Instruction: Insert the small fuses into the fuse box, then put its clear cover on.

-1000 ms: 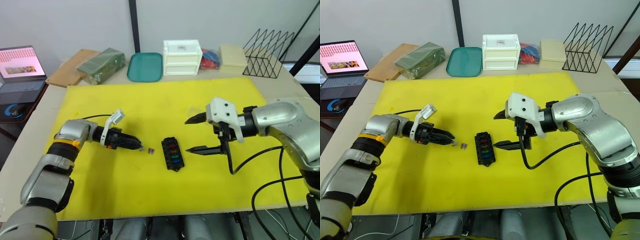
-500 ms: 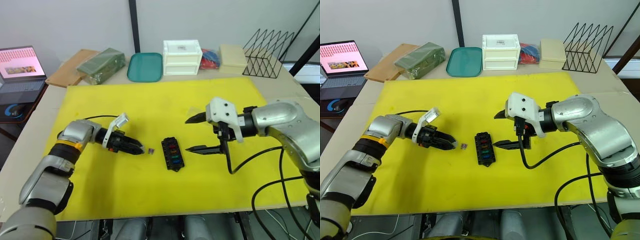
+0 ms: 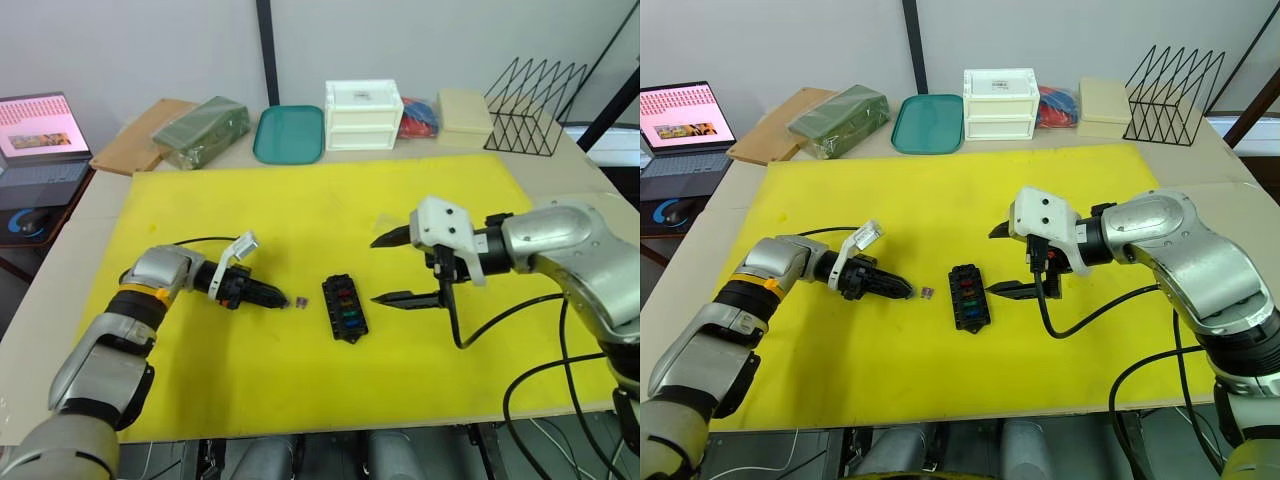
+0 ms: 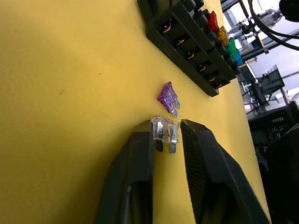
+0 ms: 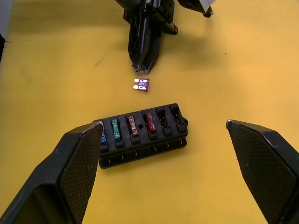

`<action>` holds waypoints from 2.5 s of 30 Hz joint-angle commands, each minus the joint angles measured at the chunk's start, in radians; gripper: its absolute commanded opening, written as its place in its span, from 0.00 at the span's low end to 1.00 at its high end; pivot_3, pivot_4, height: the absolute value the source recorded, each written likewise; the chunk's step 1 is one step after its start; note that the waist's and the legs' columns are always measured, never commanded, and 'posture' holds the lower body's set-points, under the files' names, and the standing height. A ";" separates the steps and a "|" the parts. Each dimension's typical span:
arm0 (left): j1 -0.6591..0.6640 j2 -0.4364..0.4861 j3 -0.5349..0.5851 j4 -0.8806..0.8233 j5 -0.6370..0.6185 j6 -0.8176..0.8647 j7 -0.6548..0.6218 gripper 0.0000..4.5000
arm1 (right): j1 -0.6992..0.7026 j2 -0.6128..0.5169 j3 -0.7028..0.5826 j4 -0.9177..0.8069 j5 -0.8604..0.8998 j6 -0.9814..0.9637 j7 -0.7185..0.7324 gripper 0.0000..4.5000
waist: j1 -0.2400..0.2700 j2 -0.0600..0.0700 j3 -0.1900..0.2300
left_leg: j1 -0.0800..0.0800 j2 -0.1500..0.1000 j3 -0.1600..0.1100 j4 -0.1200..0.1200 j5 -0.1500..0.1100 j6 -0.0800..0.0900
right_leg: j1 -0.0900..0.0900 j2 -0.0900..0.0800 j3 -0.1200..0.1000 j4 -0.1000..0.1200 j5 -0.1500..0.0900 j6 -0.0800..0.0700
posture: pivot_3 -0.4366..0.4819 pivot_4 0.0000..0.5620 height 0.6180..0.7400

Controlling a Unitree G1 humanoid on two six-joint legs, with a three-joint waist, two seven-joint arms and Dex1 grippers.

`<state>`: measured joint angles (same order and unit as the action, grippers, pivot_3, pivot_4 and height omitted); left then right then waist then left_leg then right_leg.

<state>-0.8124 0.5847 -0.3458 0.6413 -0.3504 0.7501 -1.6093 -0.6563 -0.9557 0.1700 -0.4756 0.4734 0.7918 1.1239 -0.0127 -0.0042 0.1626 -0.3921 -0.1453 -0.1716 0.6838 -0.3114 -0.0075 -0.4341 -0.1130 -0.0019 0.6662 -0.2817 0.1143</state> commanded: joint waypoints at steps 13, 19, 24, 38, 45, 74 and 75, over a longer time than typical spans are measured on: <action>0.045 0.023 -0.005 -0.021 0.029 0.006 -0.005 0.03 | -0.009 0.003 -0.001 -0.020 -0.021 -0.029 -0.008 1.00 | -0.001 0.000 0.000 | 0.000 0.000 0.000 0.000 0.000 0.000 | 0.000 0.000 0.000 0.000 0.000 0.000 | 0.48 0.27 1.00; 0.063 0.030 -0.004 -0.042 0.029 0.003 -0.005 0.01 | -0.011 0.005 0.001 -0.017 -0.023 -0.030 -0.009 1.00 | -0.003 0.000 0.000 | 0.000 0.000 0.000 0.000 0.000 0.000 | 0.000 0.000 0.000 0.000 0.000 0.000 | 0.48 0.27 1.00; 0.072 0.043 0.003 -0.057 0.024 0.011 -0.005 0.01 | -0.013 0.006 0.005 -0.015 -0.026 -0.031 -0.009 1.00 | -0.005 0.000 0.000 | 0.000 0.000 0.000 0.000 0.000 0.000 | 0.000 0.000 0.000 0.000 0.000 0.000 | 0.48 0.27 1.00; 0.118 0.084 0.059 -0.120 0.006 0.043 -0.004 0.01 | -0.019 0.019 0.016 0.002 -0.044 -0.046 -0.005 1.00 | -0.009 0.000 0.000 | 0.000 0.000 0.000 -0.001 0.000 0.000 | -0.001 0.000 0.000 0.001 0.000 0.000 | 0.48 0.27 1.00; 0.148 0.079 0.192 -0.272 -0.098 0.098 0.072 0.01 | -0.034 0.038 -0.005 -0.001 0.009 0.027 -0.013 1.00 | -0.005 0.000 0.000 | 0.000 0.000 0.000 0.000 0.000 0.000 | -0.001 0.000 0.000 0.001 0.000 0.000 | 0.48 0.27 1.00; 0.219 0.055 0.406 -0.923 -0.449 0.099 0.380 0.00 | -0.368 0.265 -0.160 0.118 0.513 0.692 -0.254 0.66 | 0.001 0.000 0.000 | 0.000 0.000 0.000 0.000 0.000 0.000 | 0.000 -0.001 0.000 0.000 0.000 0.000 | 0.48 0.27 1.00; 0.218 0.052 0.403 -0.923 -0.450 0.097 0.385 0.00 | -0.368 0.270 -0.162 0.117 0.519 0.697 -0.261 0.62 | 0.000 0.000 0.000 | 0.000 0.000 0.000 0.000 0.000 0.000 | 0.000 -0.001 0.000 0.000 0.000 0.000 | 0.48 0.27 1.00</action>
<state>-0.5823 0.6360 0.0526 -0.2591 -0.7768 0.8639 -1.2320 -0.9992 -0.6935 0.0450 -0.3488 0.9684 1.4833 0.8725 -0.0123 -0.0043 0.1623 -0.3919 -0.1451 -0.1713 0.6842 -0.3114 -0.0075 -0.4339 -0.1137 -0.0015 0.6664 -0.2816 0.1143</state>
